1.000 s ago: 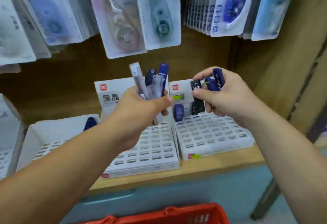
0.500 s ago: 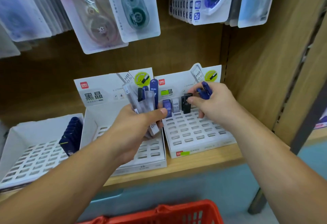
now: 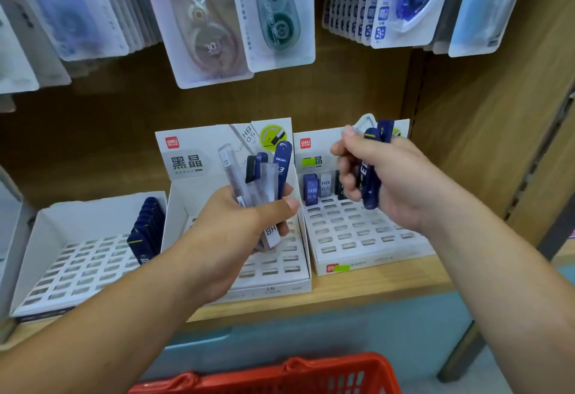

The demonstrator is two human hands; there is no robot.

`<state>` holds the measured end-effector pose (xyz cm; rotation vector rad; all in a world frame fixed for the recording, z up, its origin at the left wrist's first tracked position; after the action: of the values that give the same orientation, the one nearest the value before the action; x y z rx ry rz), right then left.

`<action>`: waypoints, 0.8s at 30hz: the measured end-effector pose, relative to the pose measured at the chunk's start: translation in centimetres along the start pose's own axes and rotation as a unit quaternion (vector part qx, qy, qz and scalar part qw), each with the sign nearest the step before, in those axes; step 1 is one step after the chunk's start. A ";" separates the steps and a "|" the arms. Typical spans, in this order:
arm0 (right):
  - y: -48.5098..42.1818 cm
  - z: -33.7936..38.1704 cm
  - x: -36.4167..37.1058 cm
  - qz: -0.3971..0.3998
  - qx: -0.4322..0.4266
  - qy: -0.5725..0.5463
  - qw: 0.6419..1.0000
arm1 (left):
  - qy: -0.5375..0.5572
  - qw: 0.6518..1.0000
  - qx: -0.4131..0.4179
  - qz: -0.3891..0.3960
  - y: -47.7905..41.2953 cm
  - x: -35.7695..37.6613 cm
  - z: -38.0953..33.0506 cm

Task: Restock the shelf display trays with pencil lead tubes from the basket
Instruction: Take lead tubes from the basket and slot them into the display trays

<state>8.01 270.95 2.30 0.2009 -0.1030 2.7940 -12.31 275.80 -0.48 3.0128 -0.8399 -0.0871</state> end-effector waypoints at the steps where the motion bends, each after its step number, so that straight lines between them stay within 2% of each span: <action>1: 0.4 0.3 1.7 0.035 0.015 -0.053 0.998 | -0.007 1.000 0.005 -0.001 0.4 -0.4 -0.2; 4: 1.4 1.0 6.3 0.098 0.016 -0.149 0.984 | -0.027 0.999 0.034 0.010 1.7 -1.2 -1.0; 8: 1.9 0.9 11.5 0.160 0.000 -0.207 0.965 | 0.006 0.998 0.059 0.007 2.8 -2.3 -2.4; 10: 1.9 1.0 12.9 0.155 -0.013 -0.172 0.973 | 0.037 0.997 0.060 -0.004 3.0 -3.2 -3.1; 12: 1.8 1.4 13.4 0.102 -0.060 -0.057 0.991 | 0.041 0.997 0.058 -0.024 3.2 -4.5 -3.5; 15: 1.7 1.9 14.8 0.039 -0.120 0.110 0.986 | 0.035 0.996 0.052 -0.062 3.6 -7.1 -3.5; 20: 1.8 1.2 18.7 0.041 -0.129 0.124 0.983 | 0.007 0.990 0.074 -0.118 4.7 -12.3 -4.1; 22: 1.9 0.6 20.5 0.059 -0.110 0.106 0.987 | -0.011 0.991 0.088 -0.101 4.9 -13.8 -4.5; 24: 1.6 0.3 22.2 0.071 -0.114 0.138 0.981 | -0.027 0.991 0.093 -0.095 5.0 -15.6 -4.4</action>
<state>-13.20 276.67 5.84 -0.2578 -0.3789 2.8871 -27.97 279.54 4.89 3.2735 -0.5911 -0.0982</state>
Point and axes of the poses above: each hand's wrist, its own y-axis away from the middle knuckle, its own x-axis out of the palm, z = x × y, the point moved 8 cm from there along -y, towards the middle knuckle, and after that the axes turned 3 degrees about z, right-handed, at the moved point
